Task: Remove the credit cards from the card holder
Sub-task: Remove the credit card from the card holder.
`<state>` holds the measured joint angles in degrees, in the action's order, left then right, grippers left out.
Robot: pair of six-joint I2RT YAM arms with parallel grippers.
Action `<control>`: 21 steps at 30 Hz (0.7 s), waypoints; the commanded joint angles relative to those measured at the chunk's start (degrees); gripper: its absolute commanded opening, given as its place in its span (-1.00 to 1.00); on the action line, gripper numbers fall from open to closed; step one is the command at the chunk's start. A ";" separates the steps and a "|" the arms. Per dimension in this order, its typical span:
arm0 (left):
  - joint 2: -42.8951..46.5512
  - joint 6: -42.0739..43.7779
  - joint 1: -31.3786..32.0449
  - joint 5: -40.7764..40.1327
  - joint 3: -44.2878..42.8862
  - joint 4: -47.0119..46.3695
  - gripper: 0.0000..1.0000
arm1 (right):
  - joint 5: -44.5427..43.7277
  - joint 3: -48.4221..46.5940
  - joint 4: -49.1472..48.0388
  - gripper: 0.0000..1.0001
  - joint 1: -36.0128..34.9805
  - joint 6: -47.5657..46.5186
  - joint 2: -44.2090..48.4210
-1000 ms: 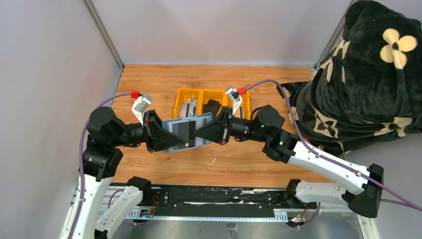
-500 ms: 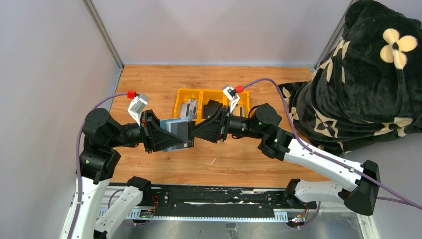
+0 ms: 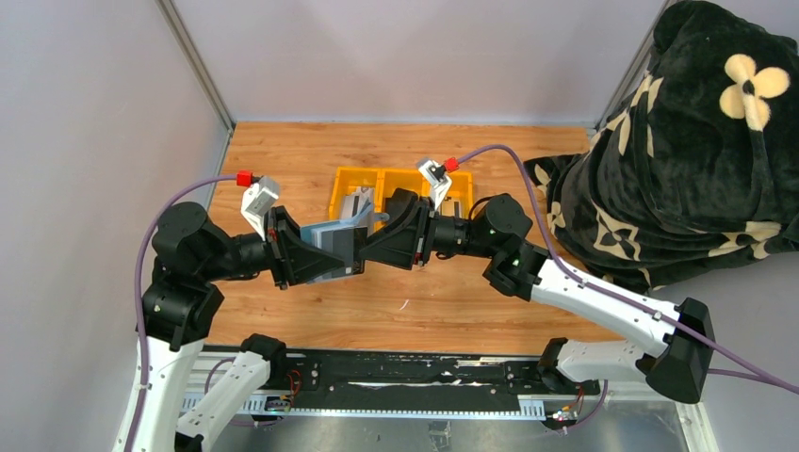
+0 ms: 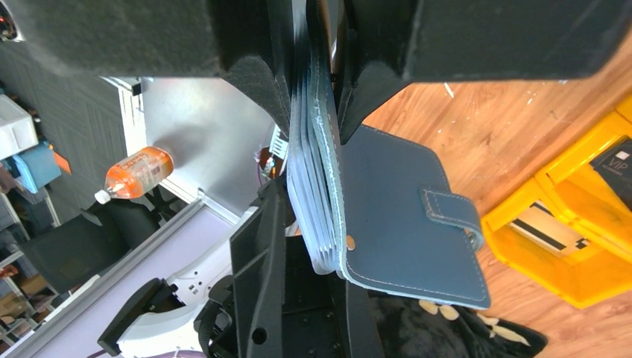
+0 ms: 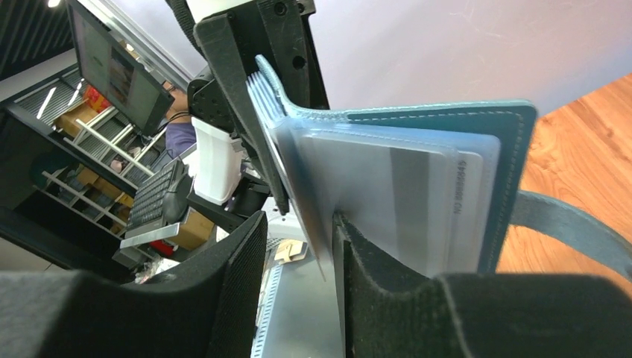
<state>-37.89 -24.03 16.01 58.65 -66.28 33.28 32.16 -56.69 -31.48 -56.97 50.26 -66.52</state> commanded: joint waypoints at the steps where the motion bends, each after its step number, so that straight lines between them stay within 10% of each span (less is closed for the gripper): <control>1: -0.18 1.29 0.94 -0.28 -0.96 -0.09 -1.00 | 2.64 0.31 -3.93 -0.15 0.06 0.91 -1.41; 4: -0.16 1.96 0.95 -1.72 -1.24 0.47 -1.00 | 2.30 -0.91 -2.00 -0.18 -0.39 -0.17 -2.25; 12: 0.14 1.06 0.95 0.01 -1.33 0.38 -1.00 | 1.92 -0.07 -2.35 -1.00 -0.15 -0.73 -2.27; 21: 0.50 -0.06 0.89 1.31 -1.22 -0.90 -1.00 | 1.54 5.85 3.18 -1.00 5.04 -3.06 6.81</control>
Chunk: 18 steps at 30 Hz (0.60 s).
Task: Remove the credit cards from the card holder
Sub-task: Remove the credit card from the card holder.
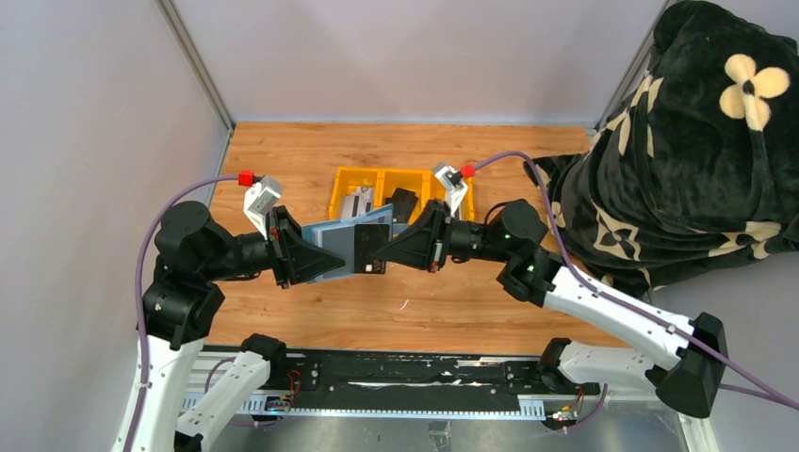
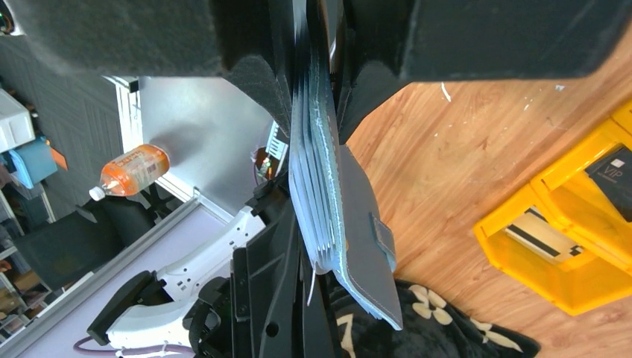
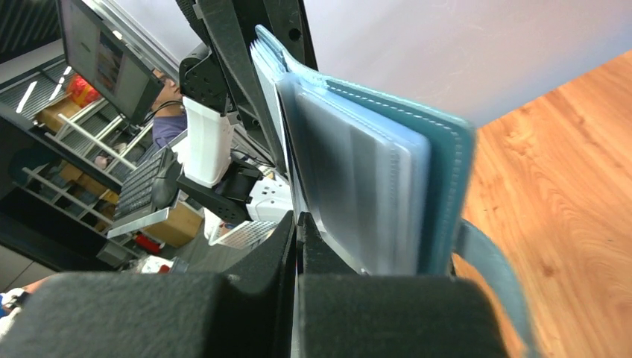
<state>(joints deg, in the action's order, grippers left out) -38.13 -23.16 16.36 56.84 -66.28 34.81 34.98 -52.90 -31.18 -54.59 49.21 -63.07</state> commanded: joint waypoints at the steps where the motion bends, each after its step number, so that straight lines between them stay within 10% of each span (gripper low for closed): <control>1: 0.71 -1.05 0.60 3.22 -1.21 -2.66 -1.00 | -0.88 2.41 3.72 -1.00 3.11 -2.39 4.00; 11: 2.98 3.19 0.59 5.67 -2.08 -2.89 -1.00 | 0.49 -2.47 29.67 -1.00 25.51 -10.19 12.95; 18: 5.23 7.76 0.56 5.86 -2.82 -1.12 -1.00 | 2.10 -3.68 36.84 -1.00 36.09 -13.68 1.78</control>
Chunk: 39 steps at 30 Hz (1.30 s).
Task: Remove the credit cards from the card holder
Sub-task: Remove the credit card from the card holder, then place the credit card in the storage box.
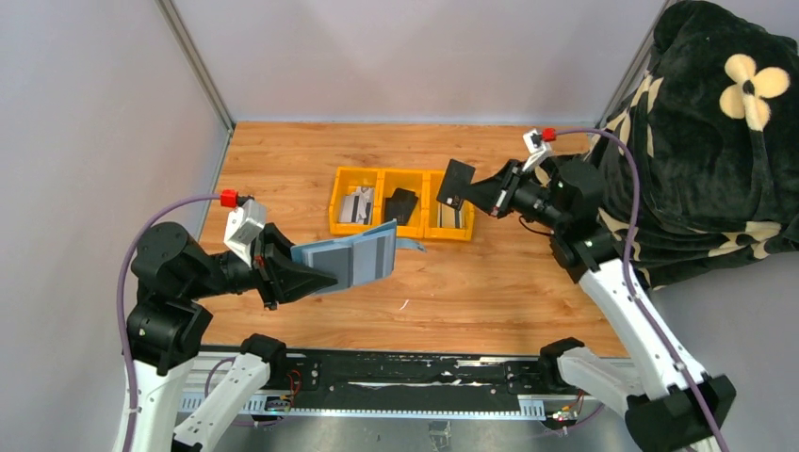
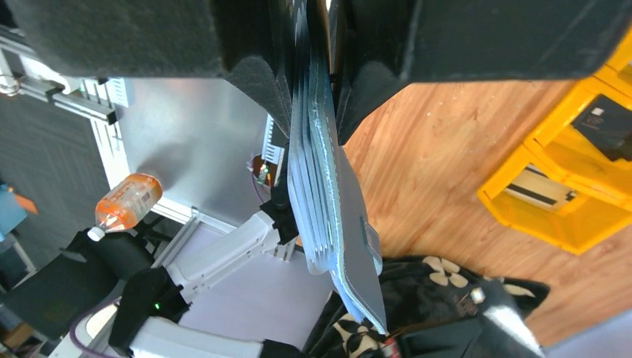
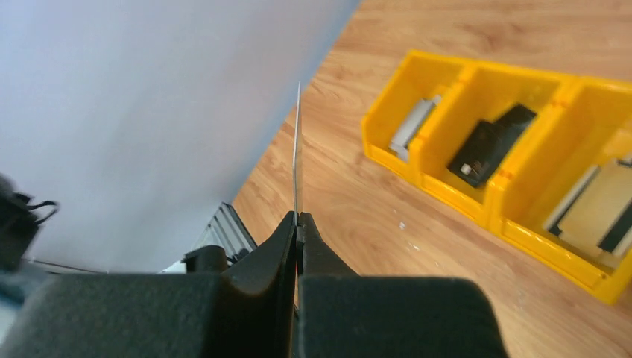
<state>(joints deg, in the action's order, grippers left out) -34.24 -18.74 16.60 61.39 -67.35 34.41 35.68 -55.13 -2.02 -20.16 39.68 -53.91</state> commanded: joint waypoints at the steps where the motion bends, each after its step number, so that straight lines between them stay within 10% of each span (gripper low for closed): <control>1: 1.41 3.69 0.36 1.24 -1.88 -0.75 -1.00 | 1.56 -1.70 7.55 -1.00 1.63 -4.58 -9.16; 21: 0.10 8.87 0.34 -0.30 -3.16 4.12 -1.00 | -15.40 -32.77 16.21 -1.00 -9.20 -11.27 -56.71; 39: -2.36 16.89 0.36 -2.27 -3.84 10.49 -1.00 | -19.83 -39.20 15.21 -1.00 -11.62 -11.03 -65.33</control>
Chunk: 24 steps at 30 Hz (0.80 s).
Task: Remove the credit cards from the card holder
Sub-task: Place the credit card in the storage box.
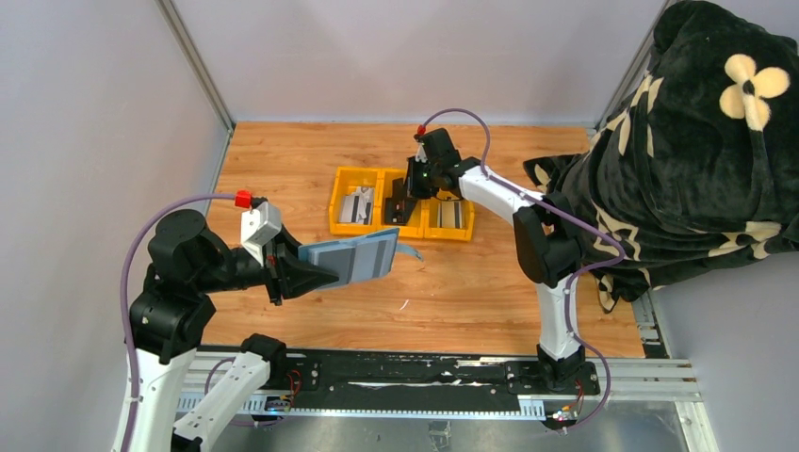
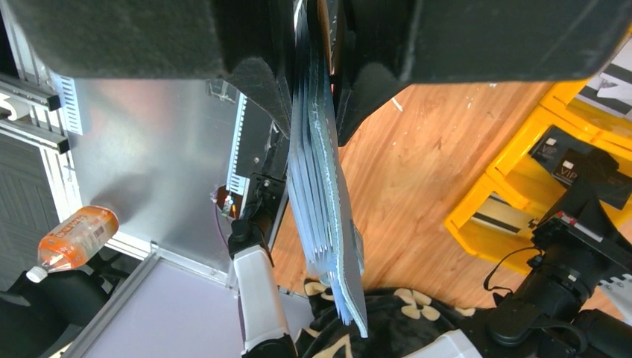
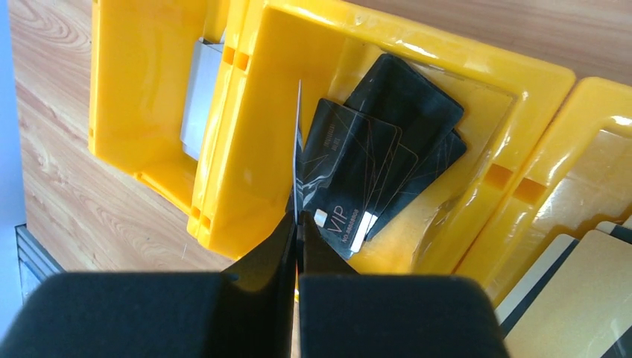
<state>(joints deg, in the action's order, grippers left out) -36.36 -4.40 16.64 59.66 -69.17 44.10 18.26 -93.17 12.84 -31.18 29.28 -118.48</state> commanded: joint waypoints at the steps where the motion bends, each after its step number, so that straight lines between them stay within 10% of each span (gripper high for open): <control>1: -0.27 2.56 0.27 -0.67 -2.03 0.81 -1.00 | -2.52 -1.14 0.29 -1.00 -0.59 -0.64 -0.55; 4: -0.40 3.26 0.32 -0.69 -2.01 1.24 -1.00 | -2.86 -0.89 0.38 -0.92 -0.71 -0.75 0.06; 15: -0.39 5.86 0.32 -0.80 -2.09 4.17 -1.00 | -2.79 4.20 1.03 0.39 -1.18 -1.48 12.13; 24: -0.85 9.32 0.32 1.38 -0.75 6.07 -1.00 | 7.42 10.71 -3.65 0.49 -3.01 -2.20 33.56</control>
<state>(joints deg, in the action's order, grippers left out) -36.67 2.46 16.64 58.96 -69.54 50.00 18.22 -85.97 13.04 -32.32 27.62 -93.95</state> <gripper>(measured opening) 0.215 0.743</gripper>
